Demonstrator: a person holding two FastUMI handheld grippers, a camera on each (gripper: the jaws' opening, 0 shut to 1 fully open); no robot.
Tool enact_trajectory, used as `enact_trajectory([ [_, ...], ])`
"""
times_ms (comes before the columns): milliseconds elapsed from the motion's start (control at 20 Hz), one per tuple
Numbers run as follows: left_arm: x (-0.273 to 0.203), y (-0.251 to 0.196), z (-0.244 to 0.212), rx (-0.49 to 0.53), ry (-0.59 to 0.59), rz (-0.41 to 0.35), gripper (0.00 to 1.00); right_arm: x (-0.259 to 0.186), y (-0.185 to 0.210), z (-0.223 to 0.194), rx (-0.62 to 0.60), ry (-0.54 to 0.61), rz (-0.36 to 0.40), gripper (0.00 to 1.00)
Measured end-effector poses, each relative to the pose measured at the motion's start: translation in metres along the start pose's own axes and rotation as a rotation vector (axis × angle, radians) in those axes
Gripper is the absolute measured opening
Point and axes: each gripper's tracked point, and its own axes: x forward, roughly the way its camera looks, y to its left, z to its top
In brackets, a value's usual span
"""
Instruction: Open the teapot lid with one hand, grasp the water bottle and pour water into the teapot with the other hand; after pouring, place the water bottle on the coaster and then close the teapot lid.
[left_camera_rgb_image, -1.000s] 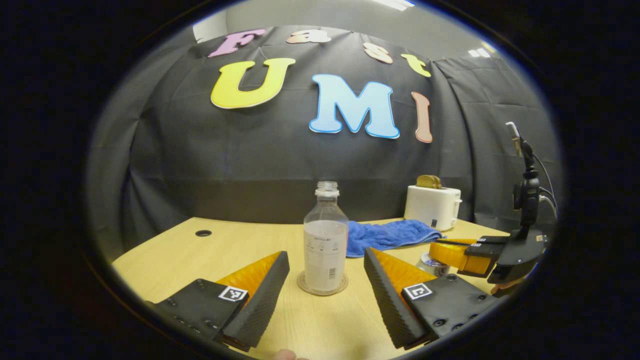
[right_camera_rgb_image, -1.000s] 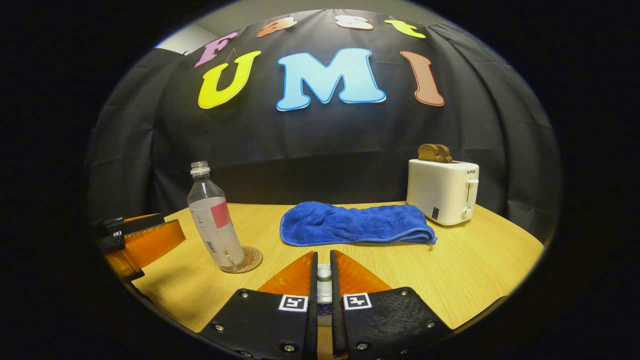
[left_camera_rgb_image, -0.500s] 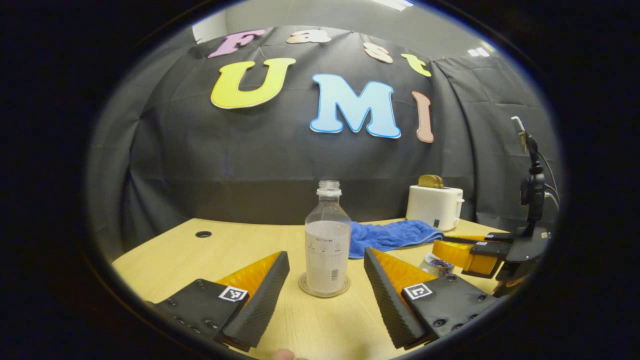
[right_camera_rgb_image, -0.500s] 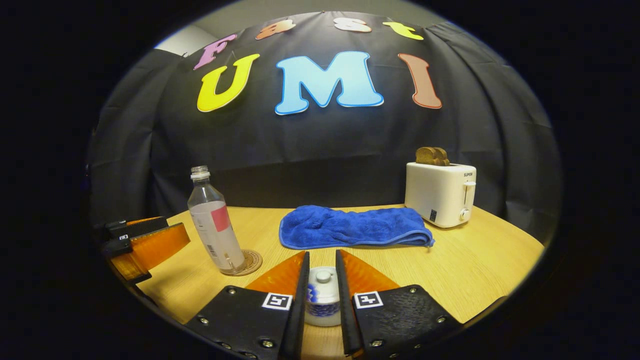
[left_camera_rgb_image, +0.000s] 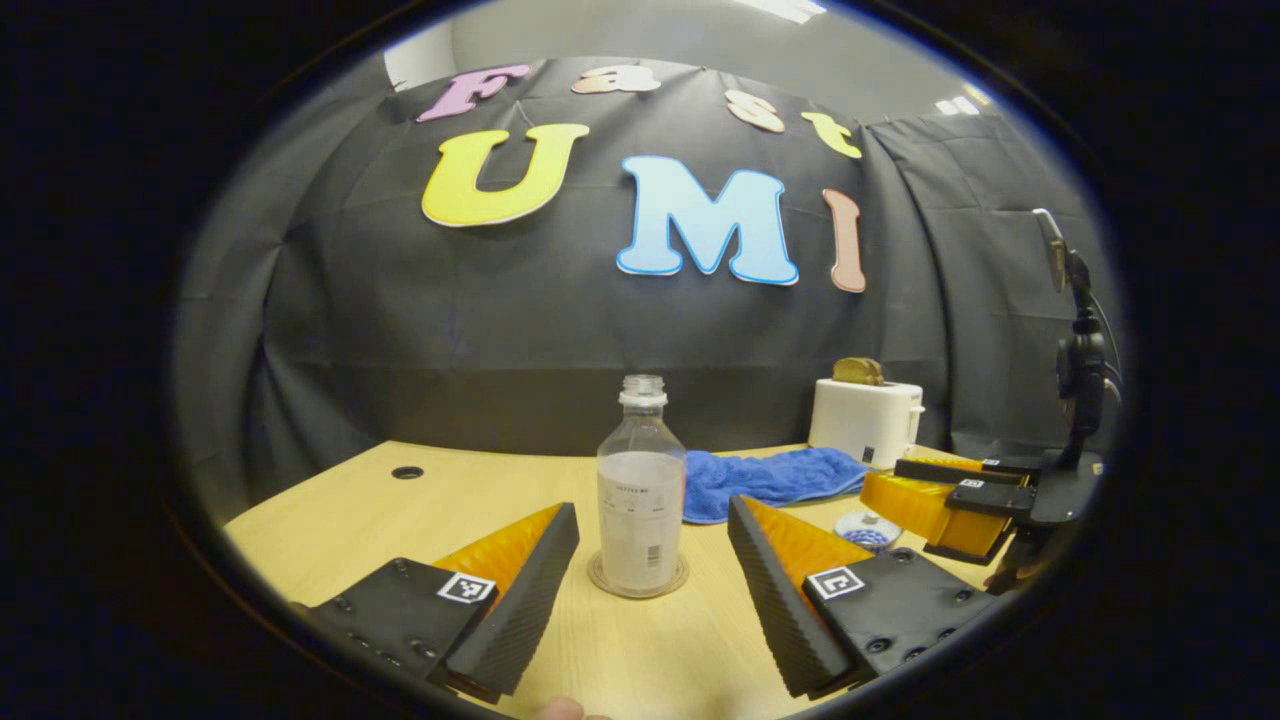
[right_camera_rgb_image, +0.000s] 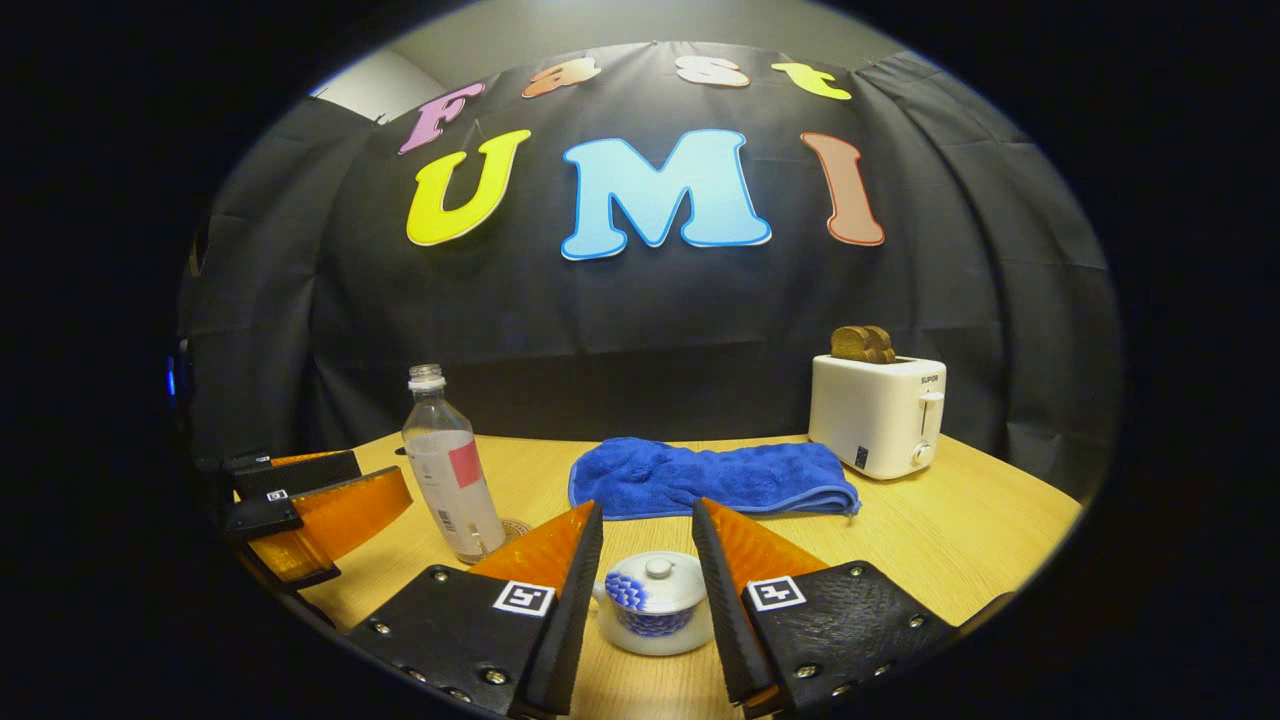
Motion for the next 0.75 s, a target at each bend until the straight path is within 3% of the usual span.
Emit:
enact_trajectory([
  [400,-0.071,-0.003,0.032,-0.019,-0.06,0.057,1.0,-0.062,0.017,0.032,0.012,-0.095,0.017,0.55],
  [750,-0.132,0.0,0.04,-0.002,-0.096,0.104,1.0,-0.104,0.042,0.025,0.014,-0.098,0.058,0.55],
])
